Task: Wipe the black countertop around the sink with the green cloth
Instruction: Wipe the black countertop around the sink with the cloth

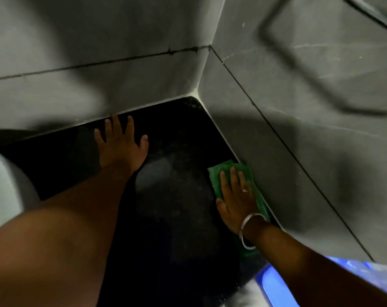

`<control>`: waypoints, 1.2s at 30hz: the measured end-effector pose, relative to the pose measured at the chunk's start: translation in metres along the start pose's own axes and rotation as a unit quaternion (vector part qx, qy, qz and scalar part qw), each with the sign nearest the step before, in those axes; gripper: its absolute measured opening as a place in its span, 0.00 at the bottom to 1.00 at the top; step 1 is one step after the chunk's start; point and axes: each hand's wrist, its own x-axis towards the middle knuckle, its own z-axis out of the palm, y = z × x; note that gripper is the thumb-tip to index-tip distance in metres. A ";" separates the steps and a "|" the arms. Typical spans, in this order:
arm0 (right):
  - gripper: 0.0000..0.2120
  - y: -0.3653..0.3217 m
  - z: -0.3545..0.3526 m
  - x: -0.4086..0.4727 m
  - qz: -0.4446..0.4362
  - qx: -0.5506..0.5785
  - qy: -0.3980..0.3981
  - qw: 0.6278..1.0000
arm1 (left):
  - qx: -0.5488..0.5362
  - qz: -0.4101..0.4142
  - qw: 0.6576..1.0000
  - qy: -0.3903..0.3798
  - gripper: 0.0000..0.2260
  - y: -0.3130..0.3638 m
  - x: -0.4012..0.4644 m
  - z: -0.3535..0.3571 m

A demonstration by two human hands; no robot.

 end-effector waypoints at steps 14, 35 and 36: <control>0.34 -0.004 -0.015 0.084 -0.062 -0.041 0.064 0.995 | 0.016 0.023 0.999 0.019 0.31 -0.007 -0.011 0.003; 0.35 0.003 -0.008 0.065 -0.041 -0.017 0.010 0.999 | 0.019 -0.070 0.995 0.071 0.33 0.001 -0.193 0.032; 0.34 0.009 -0.007 0.053 -0.054 -0.024 0.020 0.998 | 0.021 -0.067 0.995 0.069 0.33 0.001 -0.192 0.031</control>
